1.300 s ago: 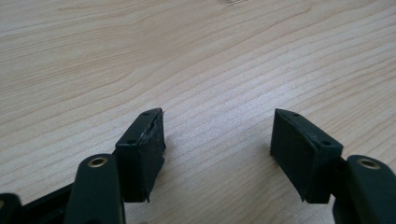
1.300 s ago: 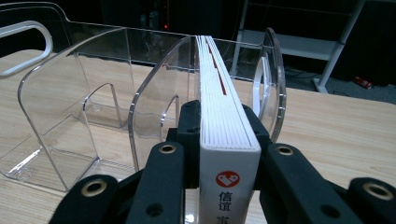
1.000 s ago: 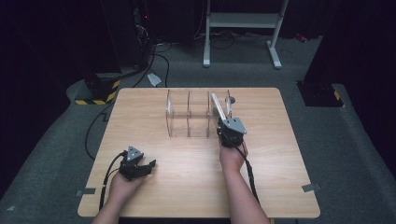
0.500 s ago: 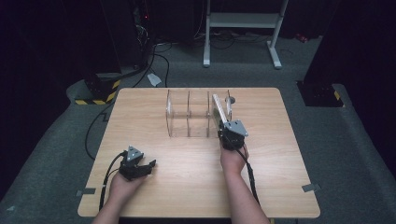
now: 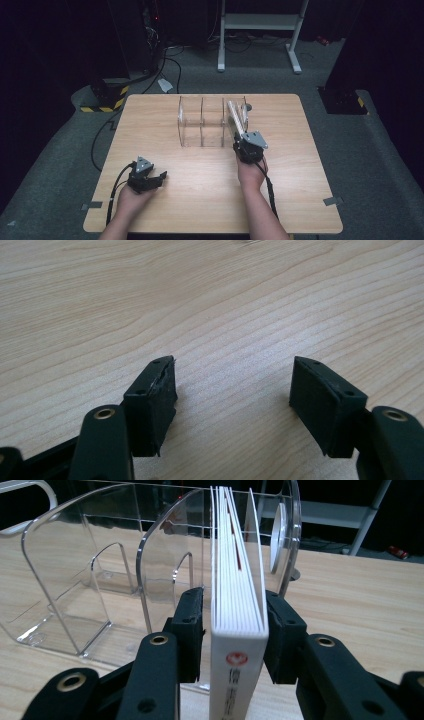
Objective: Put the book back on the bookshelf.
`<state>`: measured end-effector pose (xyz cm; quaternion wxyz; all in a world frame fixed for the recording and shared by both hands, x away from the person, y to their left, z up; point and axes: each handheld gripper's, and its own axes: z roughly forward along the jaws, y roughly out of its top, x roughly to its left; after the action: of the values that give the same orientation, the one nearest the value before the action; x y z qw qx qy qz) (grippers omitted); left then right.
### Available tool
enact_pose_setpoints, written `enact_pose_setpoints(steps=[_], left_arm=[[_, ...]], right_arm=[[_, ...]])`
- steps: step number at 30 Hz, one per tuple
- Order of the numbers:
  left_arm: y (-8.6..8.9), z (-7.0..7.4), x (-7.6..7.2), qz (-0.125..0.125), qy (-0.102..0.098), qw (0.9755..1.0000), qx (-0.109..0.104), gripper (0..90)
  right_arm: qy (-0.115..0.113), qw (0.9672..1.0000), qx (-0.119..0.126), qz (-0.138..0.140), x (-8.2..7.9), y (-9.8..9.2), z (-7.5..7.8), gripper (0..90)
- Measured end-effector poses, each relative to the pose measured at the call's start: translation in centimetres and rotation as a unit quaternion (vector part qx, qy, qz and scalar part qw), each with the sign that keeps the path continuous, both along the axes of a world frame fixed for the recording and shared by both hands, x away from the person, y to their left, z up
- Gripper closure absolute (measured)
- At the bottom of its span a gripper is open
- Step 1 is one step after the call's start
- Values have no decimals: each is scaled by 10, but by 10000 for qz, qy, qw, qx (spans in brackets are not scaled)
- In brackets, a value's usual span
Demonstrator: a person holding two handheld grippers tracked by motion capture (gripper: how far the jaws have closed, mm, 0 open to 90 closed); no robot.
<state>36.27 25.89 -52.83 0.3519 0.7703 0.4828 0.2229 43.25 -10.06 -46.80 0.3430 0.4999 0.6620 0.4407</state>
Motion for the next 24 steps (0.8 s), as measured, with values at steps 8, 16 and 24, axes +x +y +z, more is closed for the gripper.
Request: enact_pose_setpoints(steps=[8,16,24], left_arm=[[0,0,0,-2,-6,10000,13,351],[0,0,0,-1,-8,10000,14,351],[0,0,0,0,-8,10000,14,351]], right_arm=[[88,9994,201,281,-17,-10,-2,639],[143,9990,265,326,-22,-16,-2,723],[157,9985,506,140,-27,-16,-5,723]])
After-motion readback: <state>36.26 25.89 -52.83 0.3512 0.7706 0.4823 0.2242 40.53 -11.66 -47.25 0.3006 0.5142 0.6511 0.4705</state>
